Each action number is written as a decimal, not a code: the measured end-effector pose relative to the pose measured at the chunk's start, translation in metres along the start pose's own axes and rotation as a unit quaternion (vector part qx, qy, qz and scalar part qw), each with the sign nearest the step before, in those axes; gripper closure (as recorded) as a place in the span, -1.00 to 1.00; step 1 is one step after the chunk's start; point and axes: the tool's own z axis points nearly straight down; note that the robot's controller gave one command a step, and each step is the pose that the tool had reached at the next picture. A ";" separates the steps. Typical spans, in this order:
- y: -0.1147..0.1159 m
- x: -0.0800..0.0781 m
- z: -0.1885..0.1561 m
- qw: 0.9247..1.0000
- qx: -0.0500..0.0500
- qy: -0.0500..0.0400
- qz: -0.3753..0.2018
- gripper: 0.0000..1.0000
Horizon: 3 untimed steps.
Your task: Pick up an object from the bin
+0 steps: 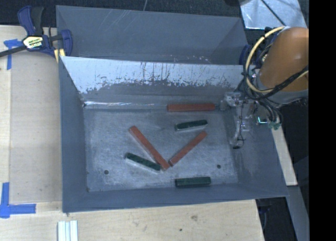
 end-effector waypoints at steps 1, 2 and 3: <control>0.038 -0.011 0.035 0.999 0.001 -0.002 -0.037 -1.00; 0.062 -0.040 0.055 0.995 -0.001 0.001 -0.096 -1.00; 0.072 -0.006 0.065 0.996 0.000 -0.002 -0.092 -1.00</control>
Offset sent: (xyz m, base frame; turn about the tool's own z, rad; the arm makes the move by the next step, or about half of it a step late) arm 0.0456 0.0650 -0.0573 -0.1996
